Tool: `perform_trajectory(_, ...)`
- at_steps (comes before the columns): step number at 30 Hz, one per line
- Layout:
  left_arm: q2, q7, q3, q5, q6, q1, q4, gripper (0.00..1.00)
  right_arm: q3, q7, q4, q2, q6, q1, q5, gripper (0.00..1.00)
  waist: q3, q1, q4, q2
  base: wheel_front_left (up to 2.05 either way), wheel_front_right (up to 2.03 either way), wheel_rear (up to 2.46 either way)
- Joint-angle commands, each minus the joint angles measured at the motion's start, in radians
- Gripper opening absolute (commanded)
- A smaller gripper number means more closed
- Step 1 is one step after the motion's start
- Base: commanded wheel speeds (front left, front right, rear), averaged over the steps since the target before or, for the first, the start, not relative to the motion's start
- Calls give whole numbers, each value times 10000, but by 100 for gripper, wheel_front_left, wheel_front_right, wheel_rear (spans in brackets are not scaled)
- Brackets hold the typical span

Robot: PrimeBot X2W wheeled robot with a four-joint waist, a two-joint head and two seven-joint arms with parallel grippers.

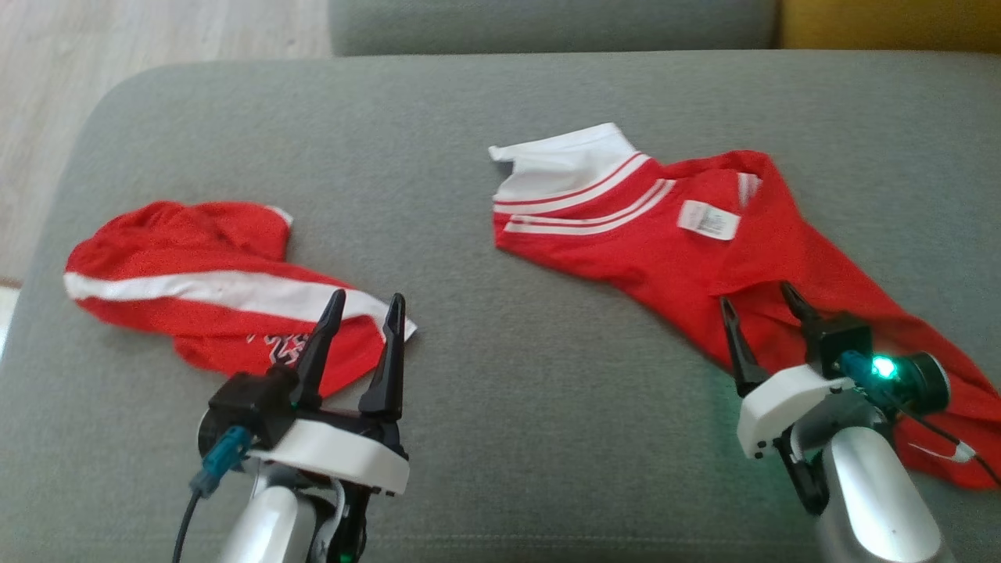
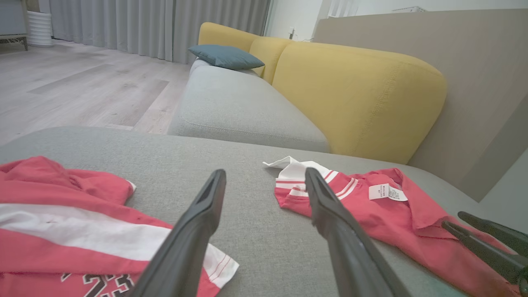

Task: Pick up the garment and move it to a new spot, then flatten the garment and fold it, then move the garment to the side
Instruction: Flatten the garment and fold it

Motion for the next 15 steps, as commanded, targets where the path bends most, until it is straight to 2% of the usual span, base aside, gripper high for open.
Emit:
perform_trajectory(1, 20, -51, 285, 26, -49, -488, -260, 100, 40, 6, -63, -17, -7, -460, -224, 100, 166, 0, 257, 0, 0, 0, 0)
perform_trajectory(11, 20, -51, 248, 40, -43, -563, -282, 100, -545, -232, 1044, -17, -7, -1100, -1365, 100, 361, 0, 511, 0, 0, 0, 0)
perform_trajectory(12, 20, -51, 252, 60, -40, -569, -281, 100, -628, -268, 1130, -17, -7, -1183, -1449, 39, 385, 0, 510, 0, 0, 0, 0)
perform_trajectory(13, 20, -51, 261, 78, -40, -577, -282, 100, -705, -311, 1204, -17, -7, -1267, -1493, 0, 404, 0, 502, 0, 0, 0, 0)
perform_trajectory(15, 20, -51, 295, 101, -36, -590, -283, 100, -899, -428, 1287, -17, -7, -1423, -1448, 0, 429, 0, 462, 0, 0, 0, 0)
